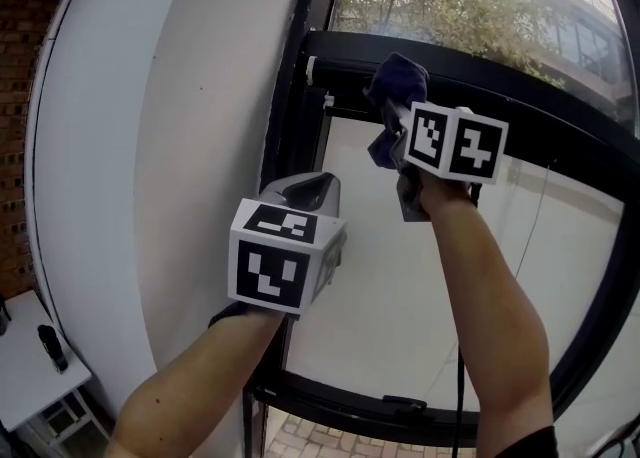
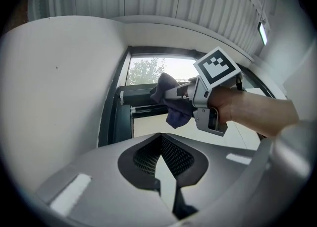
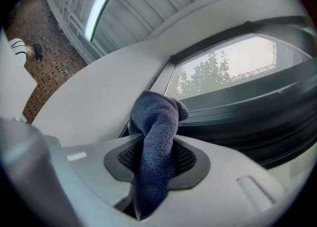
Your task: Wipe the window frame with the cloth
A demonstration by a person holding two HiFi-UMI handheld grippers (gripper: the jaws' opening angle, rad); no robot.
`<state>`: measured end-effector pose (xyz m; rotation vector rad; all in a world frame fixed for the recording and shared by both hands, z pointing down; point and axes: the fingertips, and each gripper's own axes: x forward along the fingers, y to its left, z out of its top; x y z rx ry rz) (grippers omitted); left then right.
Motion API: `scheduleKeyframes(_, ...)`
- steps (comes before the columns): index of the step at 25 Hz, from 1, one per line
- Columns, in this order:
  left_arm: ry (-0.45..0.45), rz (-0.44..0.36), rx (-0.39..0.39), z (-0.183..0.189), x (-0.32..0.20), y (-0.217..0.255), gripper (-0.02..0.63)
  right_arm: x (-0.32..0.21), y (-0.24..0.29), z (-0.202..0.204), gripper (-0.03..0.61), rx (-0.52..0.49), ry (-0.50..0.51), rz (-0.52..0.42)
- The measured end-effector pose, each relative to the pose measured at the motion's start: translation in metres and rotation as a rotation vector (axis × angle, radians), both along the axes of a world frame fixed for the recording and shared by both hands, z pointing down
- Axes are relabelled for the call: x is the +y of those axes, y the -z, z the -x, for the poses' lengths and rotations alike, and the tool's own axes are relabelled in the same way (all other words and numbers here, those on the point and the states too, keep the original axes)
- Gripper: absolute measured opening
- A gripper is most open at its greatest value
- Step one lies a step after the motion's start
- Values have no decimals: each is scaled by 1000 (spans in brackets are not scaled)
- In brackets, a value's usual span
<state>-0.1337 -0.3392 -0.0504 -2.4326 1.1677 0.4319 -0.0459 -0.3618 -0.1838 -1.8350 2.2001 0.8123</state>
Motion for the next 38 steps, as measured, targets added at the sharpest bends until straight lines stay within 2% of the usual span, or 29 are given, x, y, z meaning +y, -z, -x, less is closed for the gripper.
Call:
scheduleKeyframes(7, -36, -2, -12, -12, 25, 7, -6, 17, 6, -49, 121, -38, -121, 14)
scheduleKeyframes(16, -41, -17, -38, -39, 46, 12, -6, 48, 11, -98, 121, -69, -161, -4)
scheduleKeyframes(21, -116, -6, 37, -62, 56, 26, -6, 69, 15, -132, 121, -63, -178, -19)
scheduleKeyframes(26, -133, -9, 33, -103, 64, 36, -6, 90, 20, -167, 121, -44, -198, -32)
scheduleKeyframes(38, -159, -20, 33, -188, 81, 61, -6, 122, 13, -224, 121, -13, -206, -26)
